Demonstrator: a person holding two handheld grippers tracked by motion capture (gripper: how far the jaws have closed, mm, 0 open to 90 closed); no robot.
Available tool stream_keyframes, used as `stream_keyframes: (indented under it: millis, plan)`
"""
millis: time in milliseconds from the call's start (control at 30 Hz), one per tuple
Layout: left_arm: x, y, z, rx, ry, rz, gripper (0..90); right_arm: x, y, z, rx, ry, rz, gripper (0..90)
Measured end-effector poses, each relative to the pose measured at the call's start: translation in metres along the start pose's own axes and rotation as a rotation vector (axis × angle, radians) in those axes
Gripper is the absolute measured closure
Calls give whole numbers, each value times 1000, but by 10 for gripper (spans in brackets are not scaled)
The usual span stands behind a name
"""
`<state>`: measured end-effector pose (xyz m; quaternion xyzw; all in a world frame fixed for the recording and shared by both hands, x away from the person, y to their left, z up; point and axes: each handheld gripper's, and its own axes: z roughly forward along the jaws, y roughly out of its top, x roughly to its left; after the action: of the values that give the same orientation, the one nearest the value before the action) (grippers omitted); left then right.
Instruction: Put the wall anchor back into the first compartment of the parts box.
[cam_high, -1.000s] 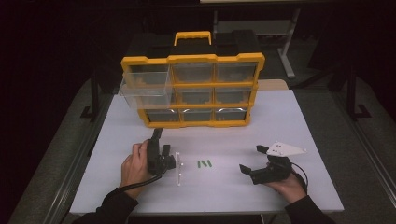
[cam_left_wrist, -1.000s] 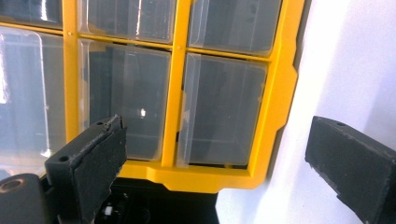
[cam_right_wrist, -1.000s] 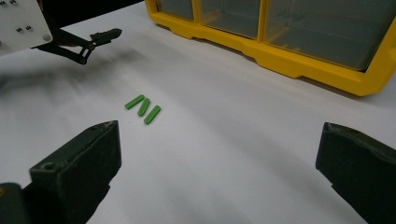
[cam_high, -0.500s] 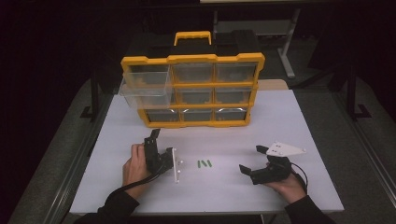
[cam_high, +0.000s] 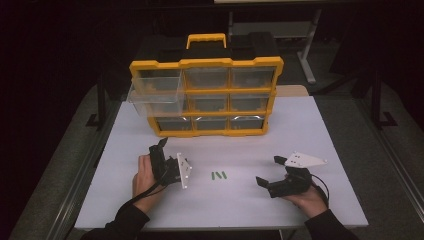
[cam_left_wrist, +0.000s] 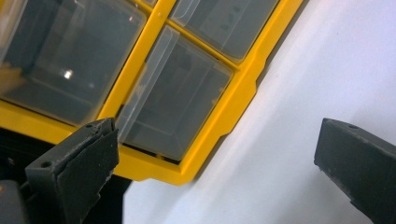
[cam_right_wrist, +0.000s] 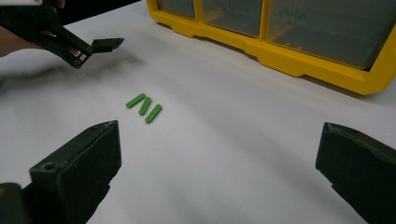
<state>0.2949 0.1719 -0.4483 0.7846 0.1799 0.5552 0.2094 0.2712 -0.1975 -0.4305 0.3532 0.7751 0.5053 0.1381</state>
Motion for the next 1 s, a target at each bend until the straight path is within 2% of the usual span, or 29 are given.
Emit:
stream_keyframes:
  millis: [333, 533, 667, 1000]
  plan:
    - [7, -1, 1, -3, -37, -124, 0, 0, 0, 0, -1, 1, 0, 0]
    - [12, -2, 0, -14, -53, -217, 0, 0, 0, 0, -1, 0, 3, 0]
    - [13, -3, 0, -14, -82, -278, 0, 0, 0, 0, 1, 0, -2, 0]
    - [20, -6, 1, -27, -114, -396, 0, 0, 0, 0, -1, -1, 3, 0]
